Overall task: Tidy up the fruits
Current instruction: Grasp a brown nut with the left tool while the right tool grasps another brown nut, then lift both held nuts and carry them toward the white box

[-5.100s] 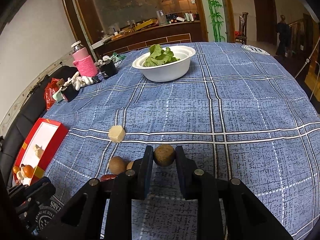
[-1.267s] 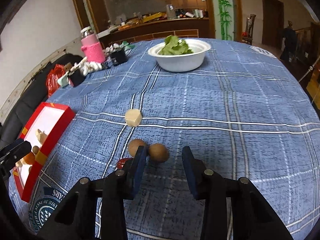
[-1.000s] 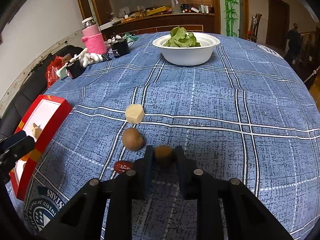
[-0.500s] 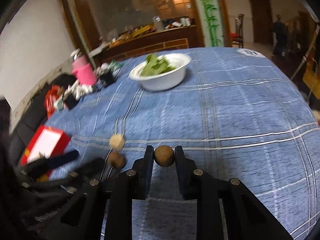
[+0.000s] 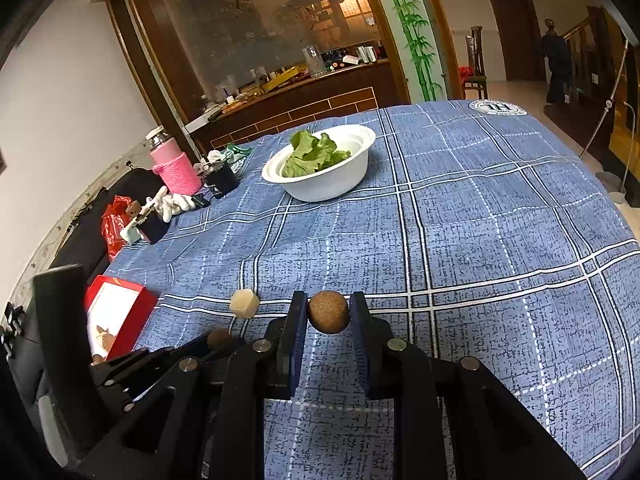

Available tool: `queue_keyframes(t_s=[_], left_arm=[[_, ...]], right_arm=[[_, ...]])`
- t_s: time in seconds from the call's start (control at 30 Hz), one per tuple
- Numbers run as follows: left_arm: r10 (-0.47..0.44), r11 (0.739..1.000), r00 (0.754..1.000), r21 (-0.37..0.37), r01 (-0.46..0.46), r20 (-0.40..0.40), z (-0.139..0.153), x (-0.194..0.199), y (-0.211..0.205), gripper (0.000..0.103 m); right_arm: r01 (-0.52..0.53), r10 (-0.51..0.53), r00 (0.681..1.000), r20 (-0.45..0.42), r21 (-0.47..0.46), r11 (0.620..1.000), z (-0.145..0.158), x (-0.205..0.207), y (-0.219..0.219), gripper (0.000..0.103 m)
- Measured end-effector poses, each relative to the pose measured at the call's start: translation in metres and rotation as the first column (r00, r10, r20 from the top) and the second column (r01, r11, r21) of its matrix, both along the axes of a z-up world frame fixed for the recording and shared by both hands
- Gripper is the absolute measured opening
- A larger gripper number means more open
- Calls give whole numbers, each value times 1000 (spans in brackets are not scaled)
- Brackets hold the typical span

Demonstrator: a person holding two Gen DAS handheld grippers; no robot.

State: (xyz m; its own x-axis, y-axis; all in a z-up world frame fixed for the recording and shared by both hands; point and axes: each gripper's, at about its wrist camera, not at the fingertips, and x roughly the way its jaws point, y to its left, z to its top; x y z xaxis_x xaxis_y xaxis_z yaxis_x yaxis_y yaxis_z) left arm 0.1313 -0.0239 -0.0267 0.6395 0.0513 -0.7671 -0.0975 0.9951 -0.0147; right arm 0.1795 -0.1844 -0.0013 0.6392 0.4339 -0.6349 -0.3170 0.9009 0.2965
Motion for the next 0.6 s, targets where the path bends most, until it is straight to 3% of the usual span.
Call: queue_keyframes(t_s=[0.33, 0.6], left_arm=[[72, 997, 997, 0, -72, 30, 10, -48, 26, 20], [101, 995, 994, -16, -101, 40, 13, -75, 51, 20]], right_arm=[[-44, 45, 999, 24, -31, 999, 1, -9, 14, 23], [-15, 15, 1000, 6, -89, 996, -7, -5, 17, 23]])
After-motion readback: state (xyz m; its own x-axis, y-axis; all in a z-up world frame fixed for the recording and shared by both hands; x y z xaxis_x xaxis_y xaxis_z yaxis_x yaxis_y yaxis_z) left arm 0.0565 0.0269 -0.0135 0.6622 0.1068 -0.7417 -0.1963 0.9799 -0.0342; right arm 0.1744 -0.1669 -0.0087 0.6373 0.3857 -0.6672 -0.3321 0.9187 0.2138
